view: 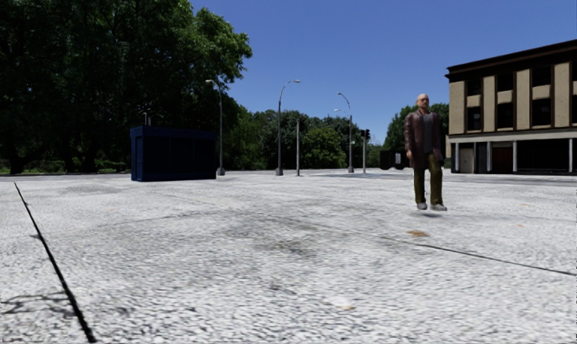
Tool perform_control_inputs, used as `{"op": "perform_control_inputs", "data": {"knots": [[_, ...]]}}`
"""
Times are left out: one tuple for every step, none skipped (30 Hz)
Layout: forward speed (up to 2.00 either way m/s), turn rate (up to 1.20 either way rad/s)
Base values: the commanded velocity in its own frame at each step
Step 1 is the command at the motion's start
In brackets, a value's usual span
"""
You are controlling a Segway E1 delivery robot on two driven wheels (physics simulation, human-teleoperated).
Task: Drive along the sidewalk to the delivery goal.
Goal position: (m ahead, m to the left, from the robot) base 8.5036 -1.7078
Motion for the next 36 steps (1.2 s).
{"op": "perform_control_inputs", "data": {"knots": [[2.00,0.00],[2.00,0.00],[2.00,0.00],[2.00,0.00],[2.00,0.00],[2.00,0.00],[2.00,0.00],[2.00,0.00],[2.00,0.00],[2.00,0.00],[2.00,0.00],[2.00,0.00],[2.00,0.00],[2.00,0.00],[2.00,0.00],[2.00,0.00],[2.00,0.00],[2.00,0.00],[2.00,0.00],[2.00,0.00],[2.00,0.00],[2.00,0.00],[2.00,0.00],[2.00,0.00],[2.00,0.00],[2.00,0.00],[2.00,0.00],[2.00,0.00],[2.00,0.00],[2.00,0.00],[2.00,0.00],[2.00,0.00],[2.00,0.00],[2.00,0.00],[2.00,0.00],[2.00,0.00]]}}
